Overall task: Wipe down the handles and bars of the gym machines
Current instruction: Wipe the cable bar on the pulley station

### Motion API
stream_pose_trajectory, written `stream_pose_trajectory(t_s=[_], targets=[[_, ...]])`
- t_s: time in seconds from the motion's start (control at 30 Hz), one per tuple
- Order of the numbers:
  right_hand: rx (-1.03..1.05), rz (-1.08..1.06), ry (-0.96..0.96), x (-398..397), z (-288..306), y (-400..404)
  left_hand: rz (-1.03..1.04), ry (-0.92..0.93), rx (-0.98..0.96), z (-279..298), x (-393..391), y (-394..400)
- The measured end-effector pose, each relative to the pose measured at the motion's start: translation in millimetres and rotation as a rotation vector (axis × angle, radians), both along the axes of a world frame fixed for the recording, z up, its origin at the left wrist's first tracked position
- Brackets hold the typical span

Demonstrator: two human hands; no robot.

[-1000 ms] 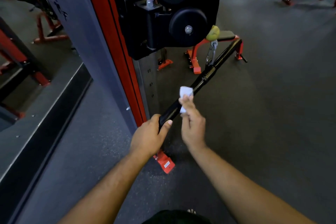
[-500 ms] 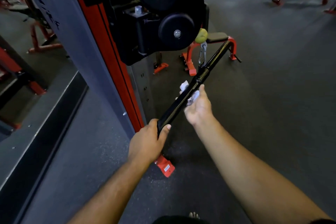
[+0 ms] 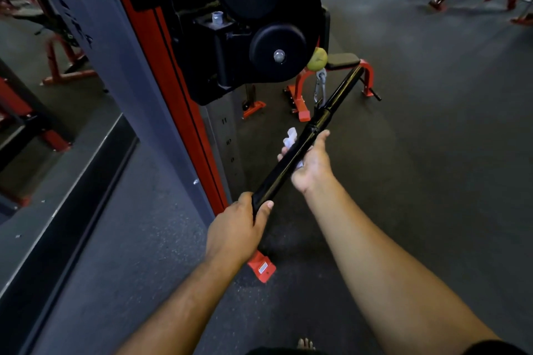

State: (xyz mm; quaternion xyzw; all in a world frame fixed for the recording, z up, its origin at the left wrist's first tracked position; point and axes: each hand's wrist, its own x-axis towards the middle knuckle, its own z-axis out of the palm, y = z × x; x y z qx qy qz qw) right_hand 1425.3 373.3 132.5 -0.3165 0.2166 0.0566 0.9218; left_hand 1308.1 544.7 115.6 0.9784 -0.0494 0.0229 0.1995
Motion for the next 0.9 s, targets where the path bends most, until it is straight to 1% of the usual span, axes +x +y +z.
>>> stream_pose_trajectory(t_s=[0.07, 0.13, 0.2, 0.33, 0.43, 0.5, 0.57, 0.7, 0.77, 0.8, 0.9], targets=[[-0.083, 0.047, 0.0, -16.5, -3.9, 16.4, 0.006, -0.003, 0.01, 2.5, 2.9, 1.3], [-0.18, 0.115, 0.061, -42.0, -9.0, 37.6, 0.013, 0.011, 0.029, 4.3, 6.3, 2.4], [-0.155, 0.15, 0.107, -54.7, -12.4, 50.1, 0.014, 0.023, 0.042, 4.9, 7.2, 2.5], [-0.078, 0.064, 0.087, -13.4, -0.5, 20.9, -0.01, 0.003, 0.04, 3.9, 3.4, 1.9], [-0.107, -0.011, 0.083, 25.4, 7.9, -14.9, -0.017, -0.01, 0.032, 4.1, -0.1, 3.0], [-0.134, -0.007, 0.069, 32.1, 7.2, -21.1, -0.02, -0.005, 0.039, 5.2, -1.3, 3.4], [-0.179, 0.021, 0.065, 16.5, 5.9, -4.1, -0.012, 0.002, 0.036, 5.8, 0.2, 4.4], [-0.276, 0.169, 0.098, -51.7, -6.5, 48.9, 0.015, 0.034, 0.055, 6.4, 6.3, 7.1], [-0.235, 0.201, 0.115, -68.1, -8.8, 61.6, 0.015, 0.038, 0.066, 6.1, 6.6, 7.1], [-0.179, 0.192, 0.112, -63.9, -7.2, 60.3, 0.007, 0.036, 0.067, 6.3, 5.9, 6.6], [-0.013, 0.044, 0.063, -29.5, 6.7, 34.6, -0.009, 0.036, 0.065, 9.6, 7.3, 3.2]])
